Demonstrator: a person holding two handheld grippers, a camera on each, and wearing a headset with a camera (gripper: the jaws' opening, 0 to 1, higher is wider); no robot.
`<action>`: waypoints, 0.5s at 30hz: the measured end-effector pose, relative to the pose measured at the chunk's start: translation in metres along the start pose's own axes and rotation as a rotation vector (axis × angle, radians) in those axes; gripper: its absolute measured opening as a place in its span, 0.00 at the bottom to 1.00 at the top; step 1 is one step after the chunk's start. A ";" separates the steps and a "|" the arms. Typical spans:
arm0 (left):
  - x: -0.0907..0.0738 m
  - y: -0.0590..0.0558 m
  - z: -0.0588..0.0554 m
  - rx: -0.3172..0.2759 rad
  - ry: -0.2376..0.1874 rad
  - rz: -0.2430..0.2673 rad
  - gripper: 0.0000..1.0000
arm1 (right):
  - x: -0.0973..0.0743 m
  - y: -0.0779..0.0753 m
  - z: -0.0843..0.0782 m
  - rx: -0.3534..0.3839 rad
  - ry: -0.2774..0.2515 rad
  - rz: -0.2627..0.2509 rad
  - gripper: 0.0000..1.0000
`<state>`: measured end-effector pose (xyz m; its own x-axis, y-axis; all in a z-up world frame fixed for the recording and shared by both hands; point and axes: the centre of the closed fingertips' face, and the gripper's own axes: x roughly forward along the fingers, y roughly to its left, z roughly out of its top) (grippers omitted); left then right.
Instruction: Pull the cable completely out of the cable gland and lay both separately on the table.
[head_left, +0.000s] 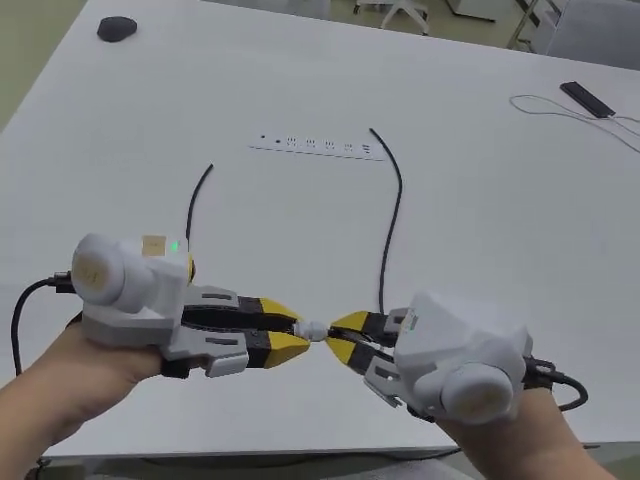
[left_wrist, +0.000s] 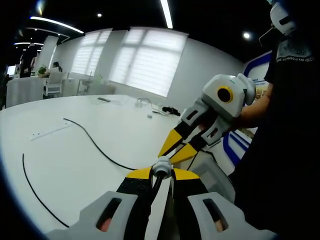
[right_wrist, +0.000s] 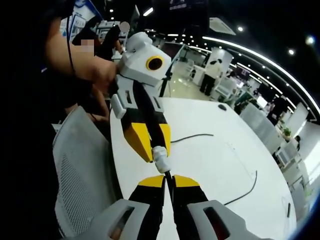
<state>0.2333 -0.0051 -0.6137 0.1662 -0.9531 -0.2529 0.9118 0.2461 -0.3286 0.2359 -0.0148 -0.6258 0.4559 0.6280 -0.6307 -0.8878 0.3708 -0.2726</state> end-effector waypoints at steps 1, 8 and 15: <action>0.000 0.000 -0.001 0.005 0.004 0.002 0.15 | 0.001 0.000 0.000 -0.001 0.000 0.001 0.00; -0.002 0.002 -0.003 0.016 0.013 0.012 0.15 | 0.004 0.000 0.000 0.037 -0.001 0.008 0.00; -0.001 0.004 -0.004 0.021 0.017 0.021 0.15 | 0.005 0.000 -0.003 0.065 0.003 0.006 0.00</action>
<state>0.2351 -0.0023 -0.6184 0.1788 -0.9447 -0.2748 0.9159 0.2618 -0.3043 0.2384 -0.0137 -0.6313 0.4503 0.6284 -0.6343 -0.8845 0.4110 -0.2208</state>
